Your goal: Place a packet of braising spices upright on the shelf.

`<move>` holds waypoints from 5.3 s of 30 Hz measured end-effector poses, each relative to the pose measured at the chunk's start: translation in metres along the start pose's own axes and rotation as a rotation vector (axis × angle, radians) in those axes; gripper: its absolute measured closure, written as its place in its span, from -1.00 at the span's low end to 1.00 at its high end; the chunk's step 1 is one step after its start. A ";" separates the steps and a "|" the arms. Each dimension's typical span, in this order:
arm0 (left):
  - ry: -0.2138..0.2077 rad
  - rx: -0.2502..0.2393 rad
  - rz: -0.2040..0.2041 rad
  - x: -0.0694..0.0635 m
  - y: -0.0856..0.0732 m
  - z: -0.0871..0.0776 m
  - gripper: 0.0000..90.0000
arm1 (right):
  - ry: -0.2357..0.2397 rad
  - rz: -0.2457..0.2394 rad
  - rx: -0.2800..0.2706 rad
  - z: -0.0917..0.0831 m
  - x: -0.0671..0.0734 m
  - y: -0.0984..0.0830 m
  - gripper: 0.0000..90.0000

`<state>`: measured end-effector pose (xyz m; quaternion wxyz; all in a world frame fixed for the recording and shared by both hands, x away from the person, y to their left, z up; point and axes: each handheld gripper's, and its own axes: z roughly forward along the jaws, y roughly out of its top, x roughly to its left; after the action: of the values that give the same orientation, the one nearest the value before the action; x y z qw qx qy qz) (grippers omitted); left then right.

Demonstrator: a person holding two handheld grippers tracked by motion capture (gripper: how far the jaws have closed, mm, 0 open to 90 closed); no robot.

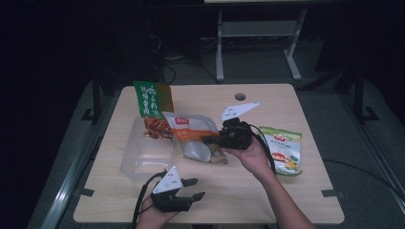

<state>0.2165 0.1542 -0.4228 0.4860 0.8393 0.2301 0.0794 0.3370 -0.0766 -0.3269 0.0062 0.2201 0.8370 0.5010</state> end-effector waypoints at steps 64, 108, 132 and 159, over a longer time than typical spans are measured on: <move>-0.031 0.021 0.030 -0.005 -0.007 -0.002 0.05 | 0.240 -0.073 0.161 0.173 0.020 0.028 0.96; -0.036 0.026 0.032 -0.008 -0.006 0.000 0.05 | 0.204 -0.133 0.359 0.189 0.021 0.004 0.85; -0.001 0.044 0.008 0.001 -0.005 0.004 -0.10 | 0.157 -0.024 0.187 0.093 0.000 -0.008 0.13; -0.014 0.049 0.010 0.005 0.015 0.027 -0.19 | -0.133 0.141 0.156 -0.045 -0.040 -0.090 -0.03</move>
<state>0.2348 0.1292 -0.4245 0.4664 0.8527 0.2243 0.0706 0.3300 -0.1649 -0.3884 0.0095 0.3109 0.8535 0.4180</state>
